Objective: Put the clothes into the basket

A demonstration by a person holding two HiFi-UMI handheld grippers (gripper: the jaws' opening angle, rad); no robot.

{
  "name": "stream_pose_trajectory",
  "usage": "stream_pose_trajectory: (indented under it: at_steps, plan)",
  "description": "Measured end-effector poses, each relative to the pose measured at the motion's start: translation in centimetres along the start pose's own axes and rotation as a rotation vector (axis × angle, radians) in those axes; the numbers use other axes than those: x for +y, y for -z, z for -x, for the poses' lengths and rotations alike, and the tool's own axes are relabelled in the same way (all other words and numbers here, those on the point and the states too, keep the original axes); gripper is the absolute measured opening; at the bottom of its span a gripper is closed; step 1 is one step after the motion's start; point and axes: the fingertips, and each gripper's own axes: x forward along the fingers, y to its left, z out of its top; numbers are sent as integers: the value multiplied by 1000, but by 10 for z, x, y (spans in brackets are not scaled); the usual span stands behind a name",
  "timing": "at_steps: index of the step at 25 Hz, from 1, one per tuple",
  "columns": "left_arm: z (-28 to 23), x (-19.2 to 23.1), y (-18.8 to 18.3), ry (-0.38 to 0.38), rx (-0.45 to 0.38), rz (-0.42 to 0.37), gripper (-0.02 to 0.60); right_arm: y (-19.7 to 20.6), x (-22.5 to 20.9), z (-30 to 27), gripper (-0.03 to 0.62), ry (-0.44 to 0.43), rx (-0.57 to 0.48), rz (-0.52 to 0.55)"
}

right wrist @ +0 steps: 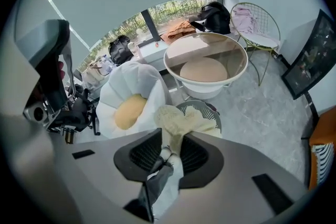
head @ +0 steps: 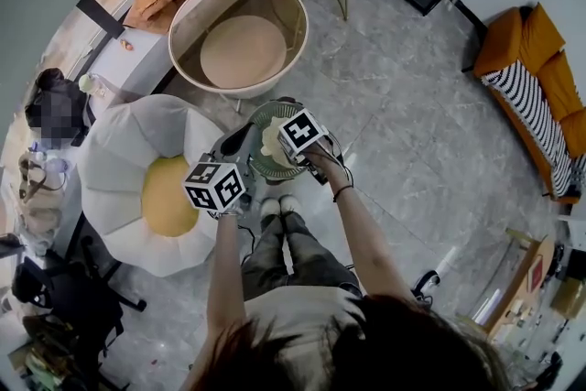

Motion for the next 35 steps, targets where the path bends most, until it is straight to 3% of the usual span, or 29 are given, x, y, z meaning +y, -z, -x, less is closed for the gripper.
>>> stream_pose_trajectory:
  at_steps: [1,8,13,17,24,35]
  plan:
    - [1,1,0,-2,-2,3,11,0,1,0,74,-8,-5,-7]
    - [3,7,5,-18,-7,22,11,0,0,-6,74,-54,-43,-70]
    - [3,11,6,-24,-13,35,11,0,-6,-13,156,-15,-33,-52]
    - [3,12,7,-25,-20,40,11,0,-12,-16,206,56,-16,9]
    - [6,16,8,-29,-35,54,11,-2,-2,-17,216,150,52,286]
    - [10,12,10,-12,-27,40,11,-12,2,-7,216,153,11,253]
